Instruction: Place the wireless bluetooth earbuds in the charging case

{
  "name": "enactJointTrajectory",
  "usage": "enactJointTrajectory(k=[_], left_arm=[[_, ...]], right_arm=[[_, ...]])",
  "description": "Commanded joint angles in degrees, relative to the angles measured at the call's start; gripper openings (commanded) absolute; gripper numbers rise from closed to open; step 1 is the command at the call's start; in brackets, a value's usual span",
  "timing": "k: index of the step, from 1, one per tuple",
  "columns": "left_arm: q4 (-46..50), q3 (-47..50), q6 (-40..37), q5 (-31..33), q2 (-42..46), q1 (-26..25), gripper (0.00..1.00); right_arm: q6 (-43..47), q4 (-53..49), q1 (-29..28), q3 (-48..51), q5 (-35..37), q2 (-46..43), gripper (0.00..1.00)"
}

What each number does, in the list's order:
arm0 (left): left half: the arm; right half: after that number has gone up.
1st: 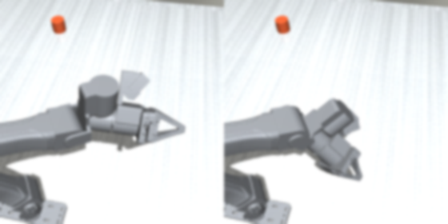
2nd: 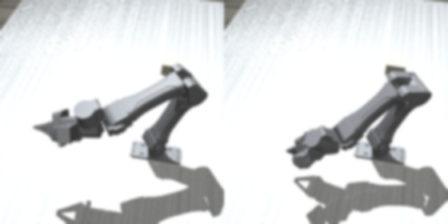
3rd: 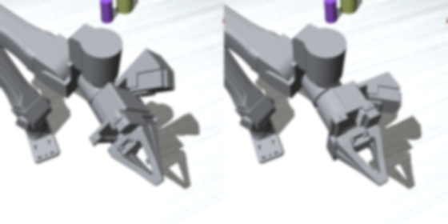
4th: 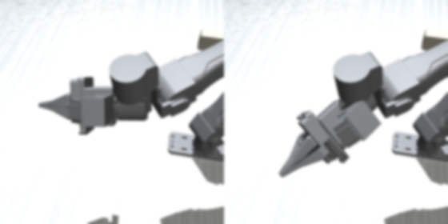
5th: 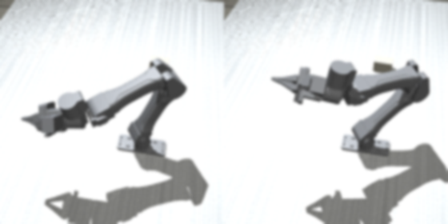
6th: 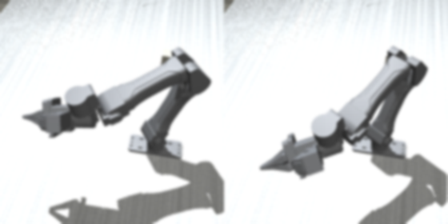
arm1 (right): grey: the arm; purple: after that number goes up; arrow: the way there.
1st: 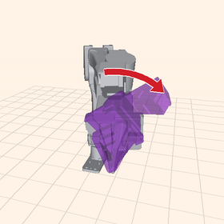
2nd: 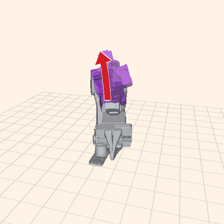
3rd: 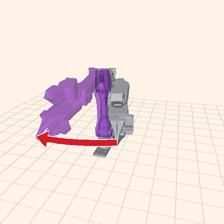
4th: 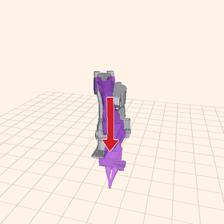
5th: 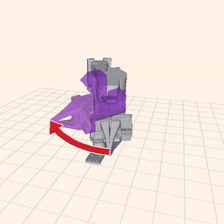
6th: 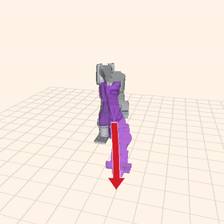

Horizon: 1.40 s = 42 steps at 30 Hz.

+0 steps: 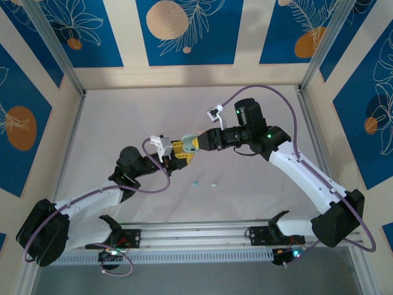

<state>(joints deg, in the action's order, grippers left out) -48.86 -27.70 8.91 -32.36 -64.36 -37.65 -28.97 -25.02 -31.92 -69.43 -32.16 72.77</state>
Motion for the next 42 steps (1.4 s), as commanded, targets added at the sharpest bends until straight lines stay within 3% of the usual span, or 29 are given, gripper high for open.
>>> enactJointTrajectory(k=[1,9,21,31,36,42], left_arm=[[-2.41,-2.26,-0.27,-0.58,0.9,-0.02,0.3],[-1.85,-2.52,-0.36,-0.3,0.99,0.03,0.3],[-0.31,-2.96,-0.6,0.35,1.06,-0.04,0.3],[-0.53,-2.94,-0.43,-0.1,1.76,-0.03,0.3],[-0.56,-2.97,-0.38,0.01,1.58,0.01,0.3],[0.98,-2.99,-1.08,1.09,1.95,-0.03,0.3]], right_arm=[[-0.6,-1.75,-0.3,-1.98,0.92,-1.58,0.47],[-1.01,-1.87,-0.28,-1.86,1.69,-2.17,0.48],[-1.13,-1.79,-0.25,-2.05,-0.62,-1.29,0.31],[-0.96,-3.39,-0.25,-3.03,6.88,-1.05,0.42],[-1.0,-3.86,-0.25,-3.25,6.32,-1.29,0.44],[-1.53,-4.14,-0.25,-2.64,3.96,-3.15,0.32]])
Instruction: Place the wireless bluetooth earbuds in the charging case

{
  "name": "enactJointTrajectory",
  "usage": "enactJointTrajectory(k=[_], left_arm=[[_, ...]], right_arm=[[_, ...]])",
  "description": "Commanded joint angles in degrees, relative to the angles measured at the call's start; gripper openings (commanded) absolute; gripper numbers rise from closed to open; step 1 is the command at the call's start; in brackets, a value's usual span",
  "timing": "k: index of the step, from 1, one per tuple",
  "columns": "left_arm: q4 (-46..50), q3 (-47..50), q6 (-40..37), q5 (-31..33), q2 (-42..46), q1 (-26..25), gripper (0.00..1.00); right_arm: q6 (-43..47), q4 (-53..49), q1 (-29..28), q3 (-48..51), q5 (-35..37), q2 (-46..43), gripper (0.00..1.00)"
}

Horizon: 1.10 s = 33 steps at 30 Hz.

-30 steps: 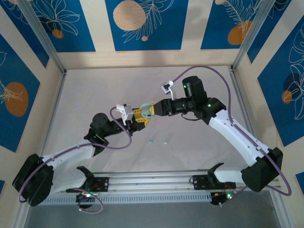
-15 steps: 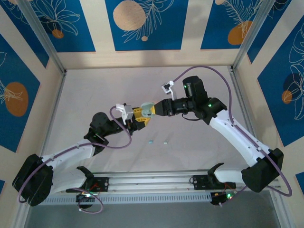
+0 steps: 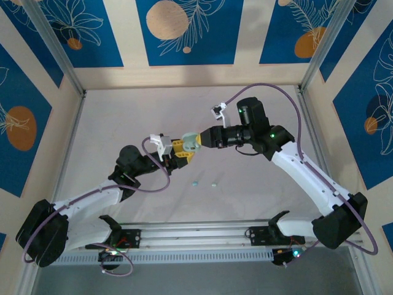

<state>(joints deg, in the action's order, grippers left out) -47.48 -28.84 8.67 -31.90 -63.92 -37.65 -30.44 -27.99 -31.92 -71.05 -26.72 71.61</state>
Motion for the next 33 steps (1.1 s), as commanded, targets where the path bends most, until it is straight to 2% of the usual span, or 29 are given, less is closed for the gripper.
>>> enactJointTrajectory(k=[1,8,22,27,29,31,33], left_arm=[[-0.2,-1.92,-0.96,0.64,1.52,0.01,0.3],[-0.59,-2.44,-0.27,0.02,1.26,0.03,0.3],[0.12,-2.12,-0.37,0.76,2.15,-0.05,0.3],[3.91,-1.42,-2.06,5.68,4.18,-0.1,0.3],[5.64,-0.94,-2.19,9.71,5.62,-0.03,0.3],[5.74,0.41,-2.49,12.93,7.74,-0.05,0.29],[6.35,1.37,-2.47,15.02,9.9,-0.06,0.29]], right_arm=[[-0.19,-1.15,-0.25,-0.81,-1.65,-2.18,0.31],[-0.17,-0.89,-0.4,-0.58,-2.63,-0.98,0.22],[0.86,-0.81,-0.96,-1.64,-2.7,-0.42,0.22],[0.86,-0.89,0.46,0.83,3.24,-5.67,0.3],[0.4,-3.56,2.28,1.82,8.83,-6.91,0.32],[-1.46,-9.31,5.67,2.37,16.71,-6.04,0.32],[-2.83,-13.32,9.51,3.61,18.64,-3.64,0.32]])
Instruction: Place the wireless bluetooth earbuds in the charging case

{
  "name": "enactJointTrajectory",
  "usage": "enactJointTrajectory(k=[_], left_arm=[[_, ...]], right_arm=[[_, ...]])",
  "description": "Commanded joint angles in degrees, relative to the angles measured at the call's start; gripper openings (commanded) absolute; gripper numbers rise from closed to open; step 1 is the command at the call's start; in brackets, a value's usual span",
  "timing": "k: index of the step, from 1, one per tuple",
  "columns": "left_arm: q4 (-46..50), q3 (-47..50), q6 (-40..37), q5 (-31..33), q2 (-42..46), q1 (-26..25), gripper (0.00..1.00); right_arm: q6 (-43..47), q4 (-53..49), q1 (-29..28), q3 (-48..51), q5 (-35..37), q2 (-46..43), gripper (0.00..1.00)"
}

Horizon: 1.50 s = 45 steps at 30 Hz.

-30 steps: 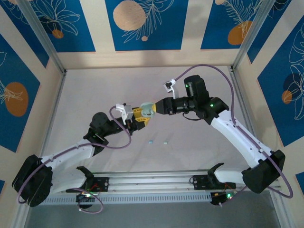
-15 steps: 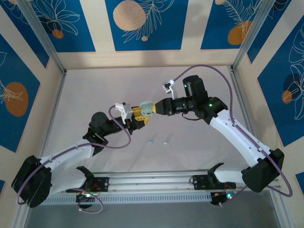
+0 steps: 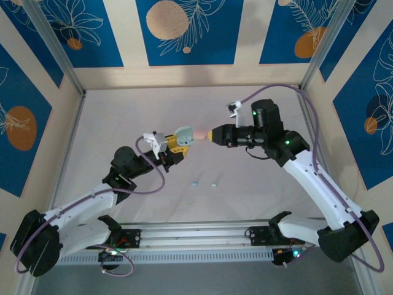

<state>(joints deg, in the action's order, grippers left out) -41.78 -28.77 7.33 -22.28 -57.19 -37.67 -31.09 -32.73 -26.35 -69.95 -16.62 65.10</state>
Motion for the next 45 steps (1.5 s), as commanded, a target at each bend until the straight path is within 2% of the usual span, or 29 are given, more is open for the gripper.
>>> enactJointTrajectory(k=[1,4,9,13,16,18,27,45], left_arm=[[1.7,1.52,-1.44,5.73,4.34,0.03,0.29],[5.64,1.45,-2.44,6.04,7.3,0.05,0.29],[9.11,2.14,-3.09,7.06,11.65,-0.02,0.29],[10.38,2.21,-3.77,7.33,12.67,0.02,0.29],[10.47,1.81,-3.66,6.82,12.4,-0.01,0.29],[10.41,1.53,-3.47,6.47,12.17,-0.03,0.3],[10.85,1.26,-3.29,6.29,11.68,-0.01,0.3],[9.1,1.1,-3.51,5.67,8.94,0.05,0.3]], right_arm=[[-1.49,-9.26,5.33,3.55,6.26,4.45,0.32],[-0.68,-10.13,5.17,5.84,4.9,8.88,0.32],[3.58,-8.28,0.73,9.57,2.17,15.98,0.36],[6.43,-7.82,-3.03,9.53,4.22,22.79,0.37],[7.91,-6.5,-5.0,8.79,3.54,27.42,0.44],[8.21,-4.88,-5.59,8.63,3.21,30.07,0.5],[10.0,-4.63,-6.06,6.45,2.65,37.75,0.5],[10.18,-8.84,-7.12,11.04,4.58,33.75,0.46]])
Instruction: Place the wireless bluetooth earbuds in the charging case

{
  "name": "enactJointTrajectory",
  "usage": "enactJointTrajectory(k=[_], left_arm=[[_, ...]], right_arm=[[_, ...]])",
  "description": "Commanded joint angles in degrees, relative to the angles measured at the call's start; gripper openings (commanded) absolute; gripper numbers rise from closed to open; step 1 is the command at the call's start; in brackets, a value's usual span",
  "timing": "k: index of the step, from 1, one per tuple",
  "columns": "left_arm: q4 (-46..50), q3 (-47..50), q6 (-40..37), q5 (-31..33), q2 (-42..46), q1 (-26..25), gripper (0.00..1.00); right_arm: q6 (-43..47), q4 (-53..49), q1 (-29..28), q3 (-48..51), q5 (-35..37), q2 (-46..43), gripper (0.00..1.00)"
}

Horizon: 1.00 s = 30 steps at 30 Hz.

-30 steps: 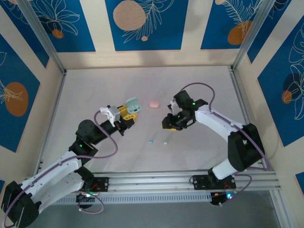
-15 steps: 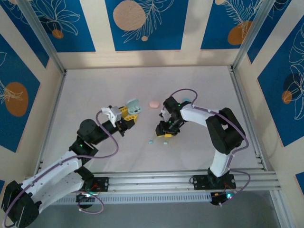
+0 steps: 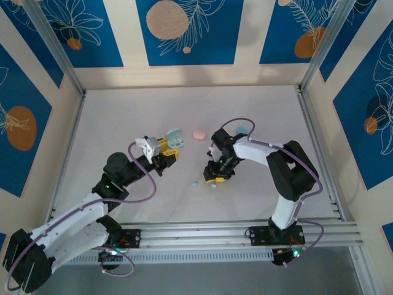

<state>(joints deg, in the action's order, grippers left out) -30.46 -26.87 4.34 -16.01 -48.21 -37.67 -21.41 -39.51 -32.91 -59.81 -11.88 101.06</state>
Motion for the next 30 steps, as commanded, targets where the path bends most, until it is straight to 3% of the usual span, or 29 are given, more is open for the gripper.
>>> enactJointTrajectory(k=[1,9,14,30], left_arm=[[-2.28,-0.79,-0.48,-0.6,-0.13,0.01,0.3],[-2.46,-0.77,-0.21,-0.69,-0.13,-0.02,0.3],[-2.17,-0.72,-0.3,-0.45,0.3,0.0,0.3],[-2.04,-0.59,-0.04,-0.42,0.57,0.03,0.3]], right_arm=[[0.46,-2.13,-0.76,1.0,-0.27,-2.46,0.46],[0.2,-4.78,-2.42,0.04,2.23,-2.62,0.46],[0.99,-6.41,-3.5,-2.15,7.9,-3.25,0.46],[3.78,-7.35,-5.03,-5.79,11.7,1.75,0.43]])
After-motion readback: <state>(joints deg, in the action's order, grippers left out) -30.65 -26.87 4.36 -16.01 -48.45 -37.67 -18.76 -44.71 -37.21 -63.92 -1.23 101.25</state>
